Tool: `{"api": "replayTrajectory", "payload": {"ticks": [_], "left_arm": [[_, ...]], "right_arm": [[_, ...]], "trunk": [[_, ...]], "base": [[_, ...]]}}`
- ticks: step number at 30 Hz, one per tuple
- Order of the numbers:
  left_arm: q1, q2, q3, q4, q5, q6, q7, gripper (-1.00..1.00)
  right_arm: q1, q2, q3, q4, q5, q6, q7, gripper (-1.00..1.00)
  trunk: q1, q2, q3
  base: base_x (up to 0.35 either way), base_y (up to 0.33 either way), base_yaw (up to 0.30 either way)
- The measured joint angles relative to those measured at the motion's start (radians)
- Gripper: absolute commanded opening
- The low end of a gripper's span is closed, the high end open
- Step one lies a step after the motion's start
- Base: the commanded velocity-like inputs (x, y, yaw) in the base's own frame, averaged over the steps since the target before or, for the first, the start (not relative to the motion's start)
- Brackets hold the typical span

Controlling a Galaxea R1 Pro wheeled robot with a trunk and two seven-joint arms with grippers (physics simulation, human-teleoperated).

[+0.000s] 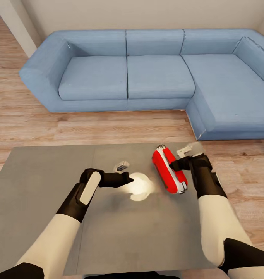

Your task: Turn on the radio receiver that's on the table in the living room.

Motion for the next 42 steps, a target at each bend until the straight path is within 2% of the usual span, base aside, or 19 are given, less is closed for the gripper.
{"api": "replayTrajectory", "payload": {"ticks": [3,9,14,33,34,35,42], "left_arm": [[0.0,0.0,0.0,0.003,0.0,0.0,0.0,-1.0],[0.0,0.0,0.0,0.008,0.0,-0.001,0.0,-1.0],[0.0,0.0,0.0,0.01,0.0,-0.001,0.0,-1.0],[0.0,0.0,0.0,0.01,0.0,-0.001,-0.001,-1.0],[0.0,0.0,0.0,0.01,0.0,-0.001,-0.001,-1.0],[0.0,0.0,0.0,0.01,0.0,-0.001,-0.001,-1.0],[0.0,0.0,0.0,0.013,0.0,-0.001,-0.001,-1.0]], "right_arm": [[0.0,0.0,-0.011,0.028,-0.019,-0.018,-0.019,-1.0],[0.0,0.0,-0.015,0.043,-0.024,-0.024,-0.03,-1.0],[-0.001,-0.001,-0.017,0.097,-0.024,-0.03,-0.06,-1.0],[-0.001,0.001,-0.02,0.098,-0.04,-0.023,-0.082,-1.0],[-0.001,0.001,-0.02,0.098,-0.04,-0.023,-0.082,1.0],[0.0,0.0,-0.019,0.16,-0.034,-0.095,-0.099,1.0],[0.0,-0.001,-0.018,0.166,-0.033,-0.099,-0.101,1.0]], "trunk": [[0.0,0.0,0.0],[0.0,0.0,0.0],[0.0,0.0,0.0],[-0.001,0.0,0.0],[-0.001,0.0,0.0],[0.0,0.0,0.0],[0.0,0.0,0.0]], "base": [[0.0,0.0,0.0],[0.0,0.0,0.0],[0.0,0.0,0.0],[0.0,0.0,0.0],[0.0,0.0,0.0],[0.0,0.0,0.0],[0.0,0.0,0.0]]}}
